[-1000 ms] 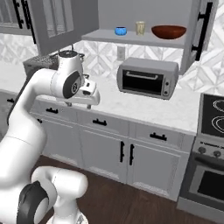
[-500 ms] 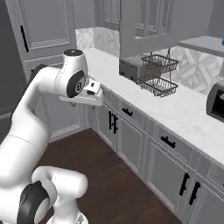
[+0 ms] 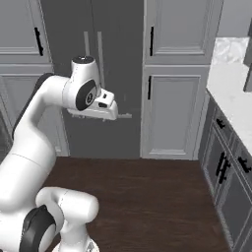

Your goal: Gather all objects into one cabinet and sort the glasses and bowls to opposite sides.

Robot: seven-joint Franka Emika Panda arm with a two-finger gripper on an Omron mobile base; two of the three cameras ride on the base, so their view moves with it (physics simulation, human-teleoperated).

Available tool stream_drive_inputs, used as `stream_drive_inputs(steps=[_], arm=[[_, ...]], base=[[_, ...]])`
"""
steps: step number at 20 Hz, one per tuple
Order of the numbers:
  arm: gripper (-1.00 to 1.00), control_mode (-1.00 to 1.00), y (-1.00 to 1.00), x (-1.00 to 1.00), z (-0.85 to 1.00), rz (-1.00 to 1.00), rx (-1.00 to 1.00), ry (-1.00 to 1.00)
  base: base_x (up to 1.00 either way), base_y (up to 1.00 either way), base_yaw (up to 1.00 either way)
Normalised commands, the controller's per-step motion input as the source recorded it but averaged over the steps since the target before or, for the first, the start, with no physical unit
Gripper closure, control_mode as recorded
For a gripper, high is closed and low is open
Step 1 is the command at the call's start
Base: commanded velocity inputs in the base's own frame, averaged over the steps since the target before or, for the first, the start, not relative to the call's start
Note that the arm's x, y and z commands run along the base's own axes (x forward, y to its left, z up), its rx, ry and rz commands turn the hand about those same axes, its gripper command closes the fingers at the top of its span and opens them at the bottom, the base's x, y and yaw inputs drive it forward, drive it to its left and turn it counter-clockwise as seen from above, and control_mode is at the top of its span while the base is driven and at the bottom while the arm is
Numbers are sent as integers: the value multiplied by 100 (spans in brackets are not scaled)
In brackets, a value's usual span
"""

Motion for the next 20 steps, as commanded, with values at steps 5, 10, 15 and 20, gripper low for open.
stream_drive_inputs(steps=[5,10,15,20], arm=[[-100,100,0,0,0,0,0,0],[-100,100,0,0,0,0,0,0],[-100,100,0,0,0,0,0,0],[-100,100,0,0,0,0,0,0]], base=[[0,-1,100],[-1,0,100],[0,-6,100],[0,-15,97]])
